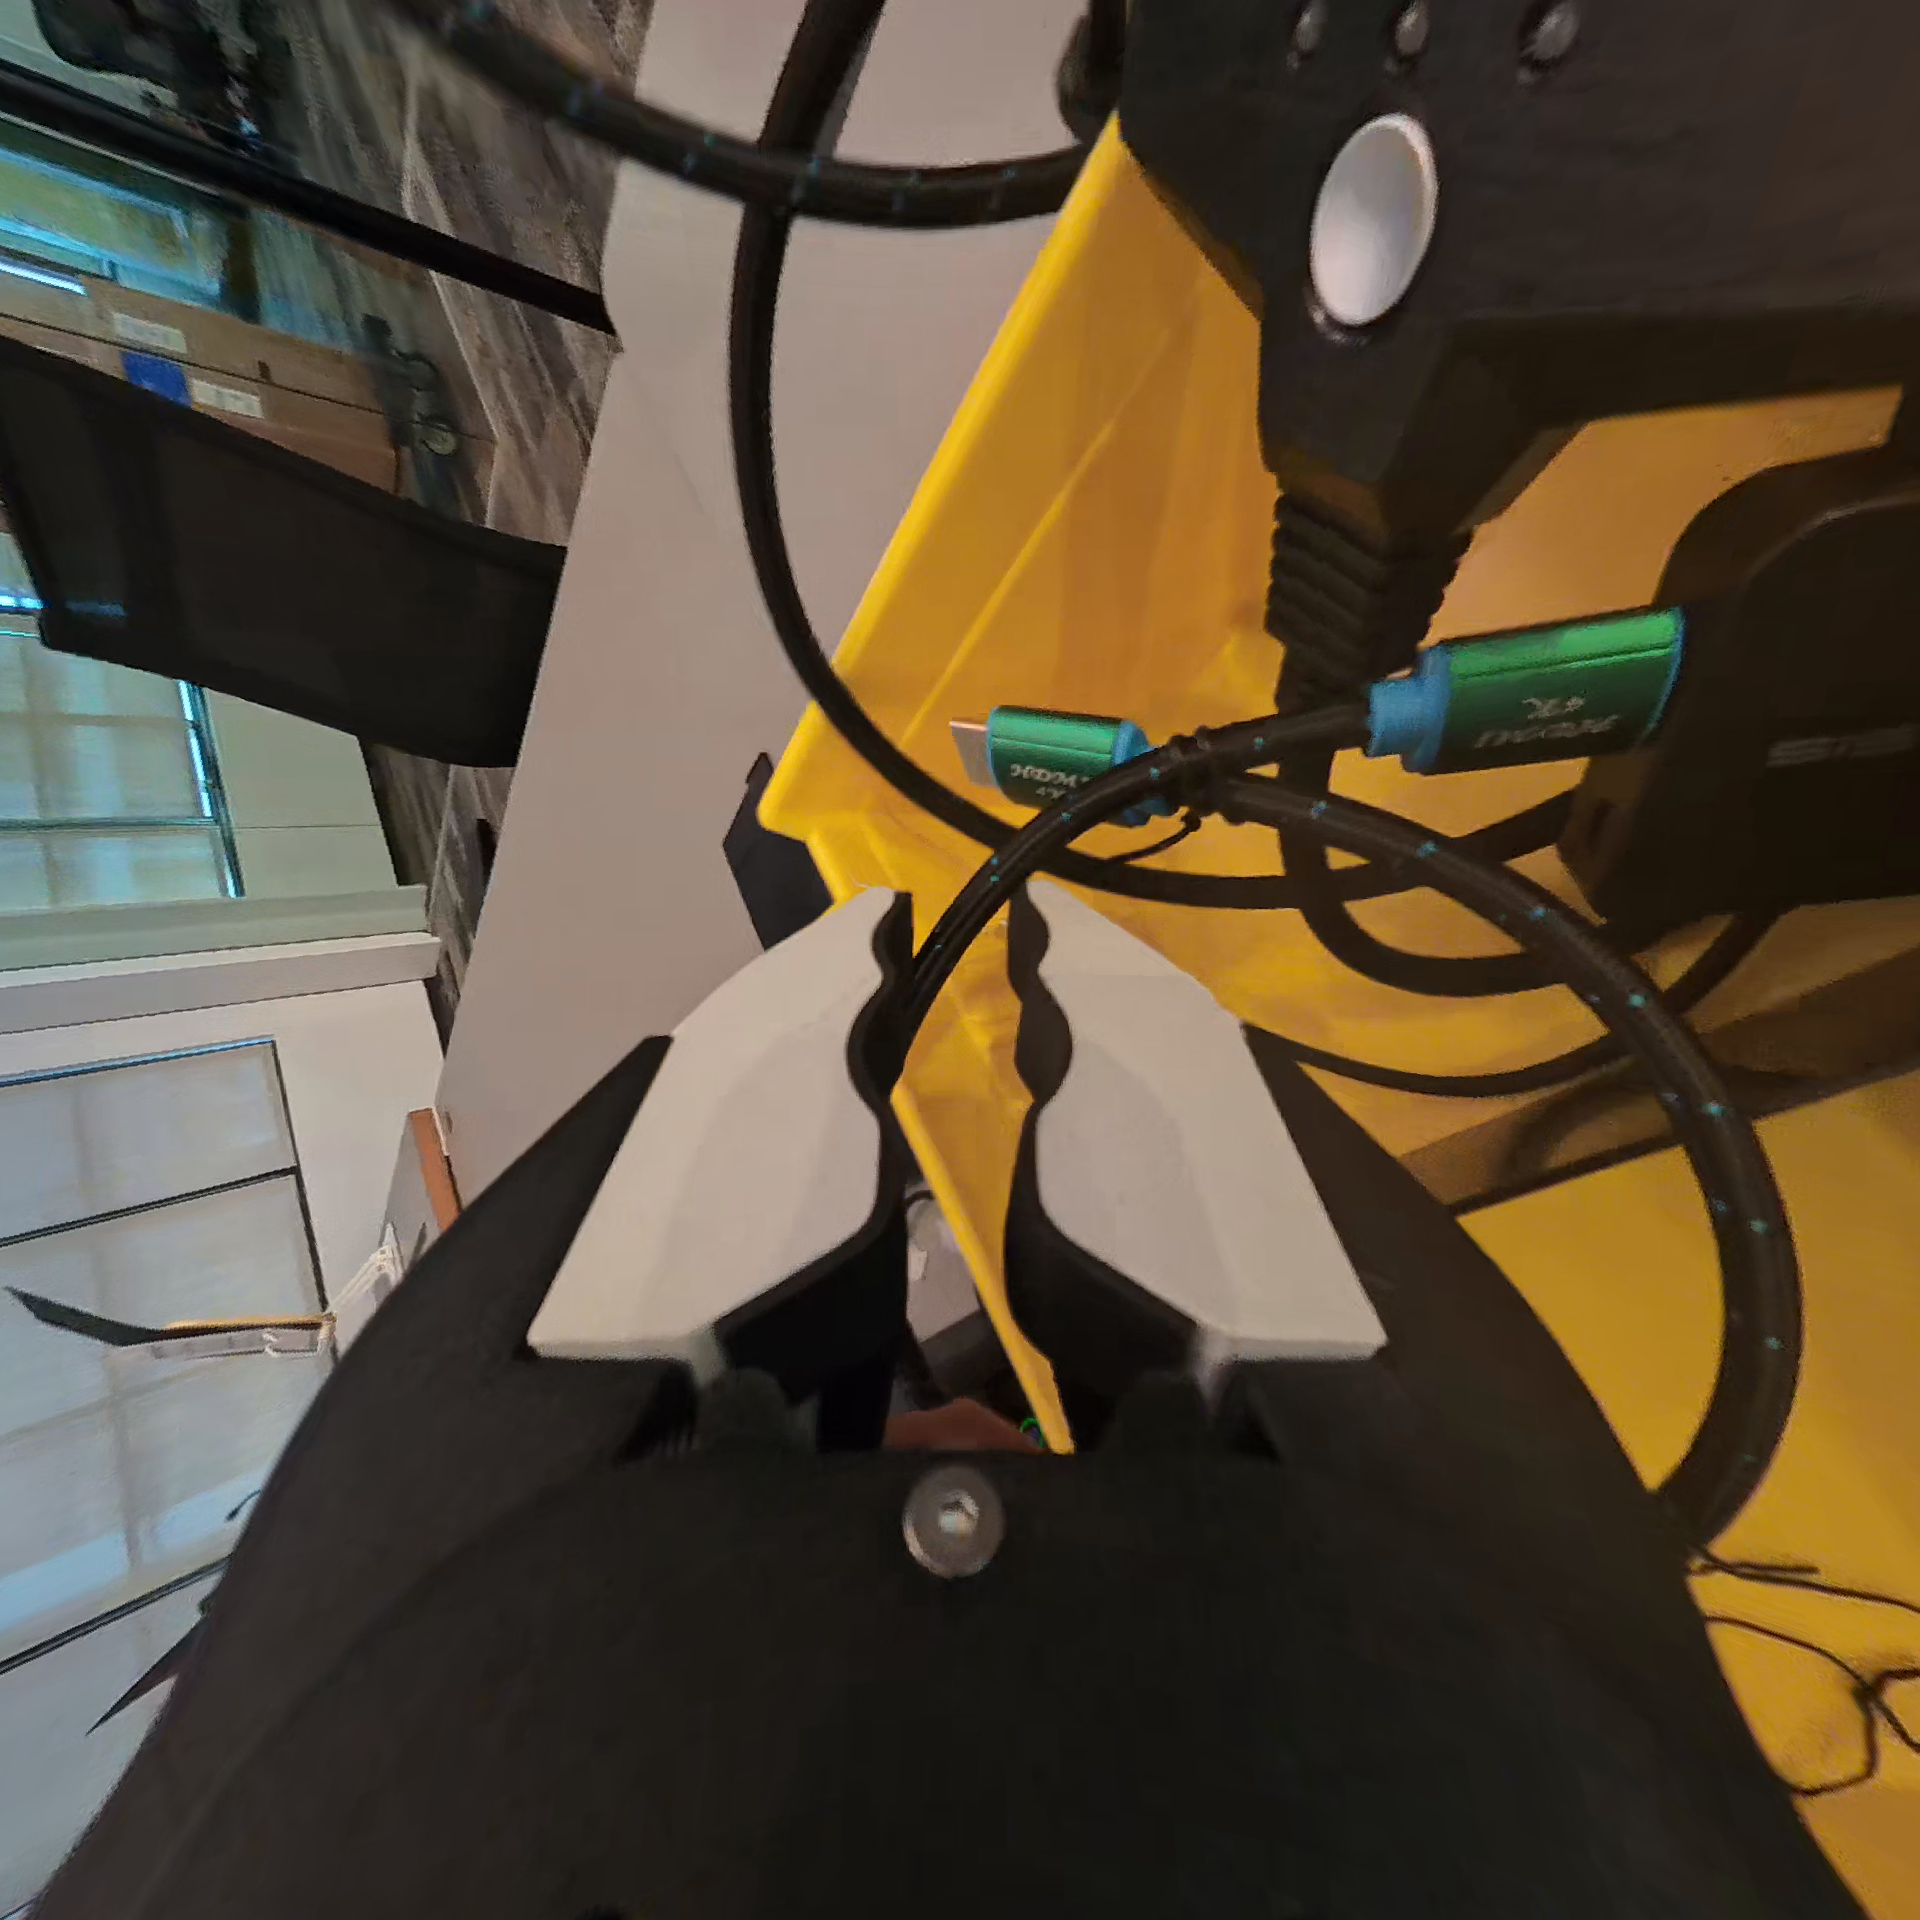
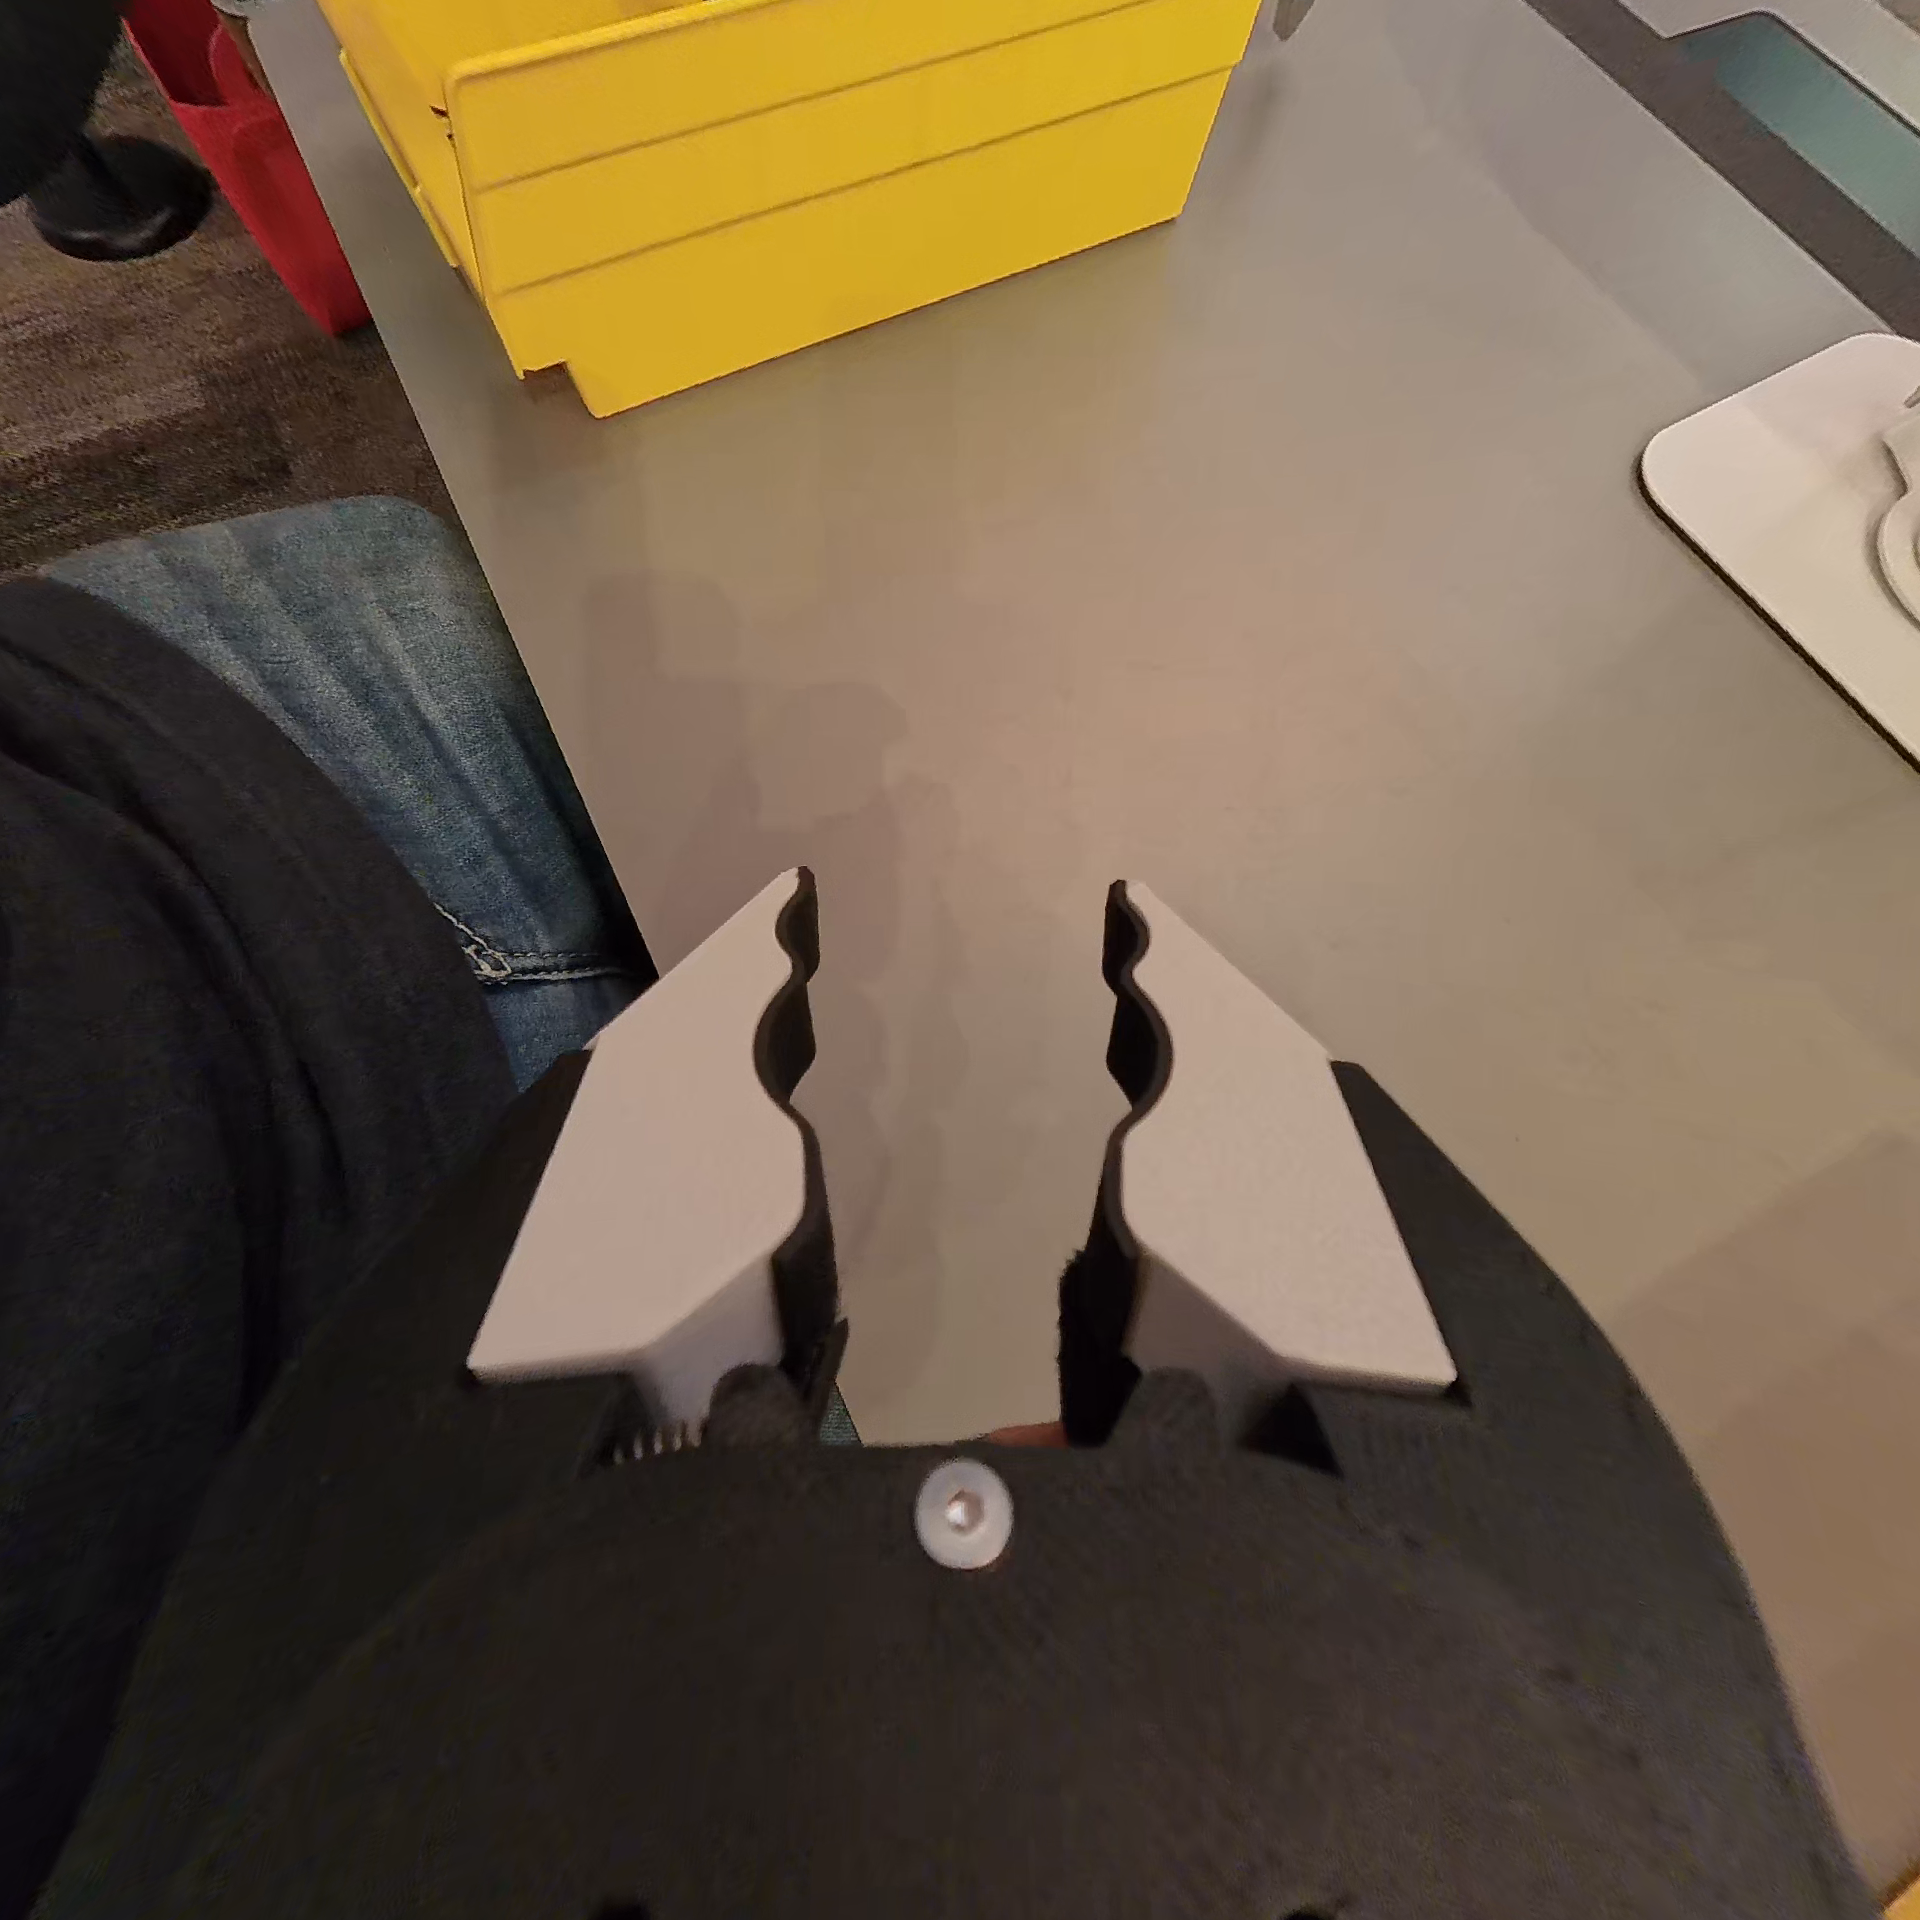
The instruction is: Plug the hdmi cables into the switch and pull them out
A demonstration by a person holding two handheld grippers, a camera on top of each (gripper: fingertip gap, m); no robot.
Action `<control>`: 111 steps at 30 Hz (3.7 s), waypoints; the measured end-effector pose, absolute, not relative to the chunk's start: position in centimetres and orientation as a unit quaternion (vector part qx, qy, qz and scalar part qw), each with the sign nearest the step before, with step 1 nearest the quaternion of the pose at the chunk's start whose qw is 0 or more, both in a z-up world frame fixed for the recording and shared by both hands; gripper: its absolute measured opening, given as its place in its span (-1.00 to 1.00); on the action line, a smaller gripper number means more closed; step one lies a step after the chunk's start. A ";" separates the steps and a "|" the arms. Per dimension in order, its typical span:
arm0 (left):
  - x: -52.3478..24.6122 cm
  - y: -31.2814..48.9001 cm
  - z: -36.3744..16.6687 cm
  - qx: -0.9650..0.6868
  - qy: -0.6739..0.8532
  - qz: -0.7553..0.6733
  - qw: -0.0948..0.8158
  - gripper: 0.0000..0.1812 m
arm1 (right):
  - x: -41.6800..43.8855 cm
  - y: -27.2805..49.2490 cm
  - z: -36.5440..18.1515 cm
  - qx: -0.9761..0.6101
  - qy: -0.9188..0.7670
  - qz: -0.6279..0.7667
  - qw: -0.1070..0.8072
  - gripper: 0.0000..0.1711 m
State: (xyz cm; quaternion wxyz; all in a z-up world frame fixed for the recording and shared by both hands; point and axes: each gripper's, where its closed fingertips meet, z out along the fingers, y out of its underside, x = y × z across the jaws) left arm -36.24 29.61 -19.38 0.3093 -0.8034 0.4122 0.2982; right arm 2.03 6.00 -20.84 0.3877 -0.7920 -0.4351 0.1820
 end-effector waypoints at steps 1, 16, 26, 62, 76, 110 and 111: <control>-36.4 29.5 -18.9 -0.801 0.411 0.301 0.316 -0.82 | 2.0 6.0 -20.8 -0.792 -0.435 0.183 0.388 -0.37; -37.6 27.1 -14.5 -0.789 0.424 0.261 0.360 -0.89 | 2.1 5.9 -20.6 -0.790 -0.435 0.188 0.390 -0.38; -39.3 26.4 -9.7 -0.788 0.354 0.227 0.450 -0.93 | 1.9 5.9 -20.6 -0.790 -0.433 0.192 0.389 -0.38; -10.1 19.4 -5.4 -0.604 0.588 0.143 0.519 -0.93 | -2.2 13.4 -10.7 -0.711 -0.367 0.321 0.506 -0.42; -7.8 19.2 -7.9 -0.638 0.584 0.044 0.500 -0.66 | -1.3 15.4 -13.7 -0.717 -0.262 0.459 0.454 -0.87; -0.5 15.7 -15.8 -0.651 0.616 0.023 0.443 0.00 | -2.7 14.5 -15.2 -0.734 -0.295 0.397 0.465 -0.87; -0.6 15.7 -16.1 -0.647 0.622 0.029 0.440 -0.01 | -2.9 14.5 -15.5 -0.738 -0.304 0.381 0.467 -0.87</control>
